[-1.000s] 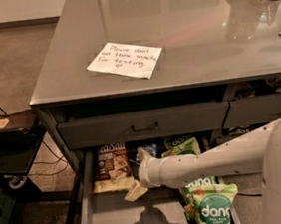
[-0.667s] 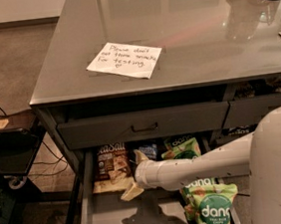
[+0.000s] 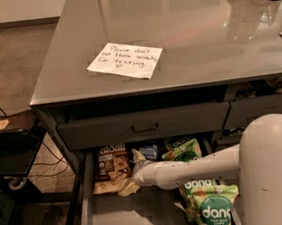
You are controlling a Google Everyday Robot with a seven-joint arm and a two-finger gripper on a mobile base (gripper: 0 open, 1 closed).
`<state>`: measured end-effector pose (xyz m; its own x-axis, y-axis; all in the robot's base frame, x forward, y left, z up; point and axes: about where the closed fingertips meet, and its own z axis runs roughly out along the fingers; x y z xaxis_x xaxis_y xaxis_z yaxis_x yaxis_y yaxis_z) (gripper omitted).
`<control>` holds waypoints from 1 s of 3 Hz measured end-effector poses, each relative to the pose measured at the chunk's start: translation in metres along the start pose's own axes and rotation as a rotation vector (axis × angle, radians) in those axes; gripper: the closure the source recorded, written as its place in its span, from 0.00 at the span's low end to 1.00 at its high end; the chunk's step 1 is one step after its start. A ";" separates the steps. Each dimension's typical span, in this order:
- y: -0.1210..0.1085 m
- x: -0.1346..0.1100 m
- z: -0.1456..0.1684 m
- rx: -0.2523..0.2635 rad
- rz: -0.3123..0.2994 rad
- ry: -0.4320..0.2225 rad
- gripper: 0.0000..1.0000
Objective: Pick brown chip bag from middle drawer and place on counter
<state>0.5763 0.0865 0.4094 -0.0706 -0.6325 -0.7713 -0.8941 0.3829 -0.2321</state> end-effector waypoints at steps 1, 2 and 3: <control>-0.008 0.005 0.021 0.003 0.003 0.001 0.00; -0.013 0.006 0.039 -0.006 0.004 0.009 0.00; -0.012 0.007 0.057 -0.030 0.001 0.026 0.00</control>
Offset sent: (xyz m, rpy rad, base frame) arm 0.0436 0.0262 -0.0366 -0.0161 0.0174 0.0030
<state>0.6114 0.1158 0.3727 -0.0824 -0.6494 -0.7560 -0.9069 0.3633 -0.2133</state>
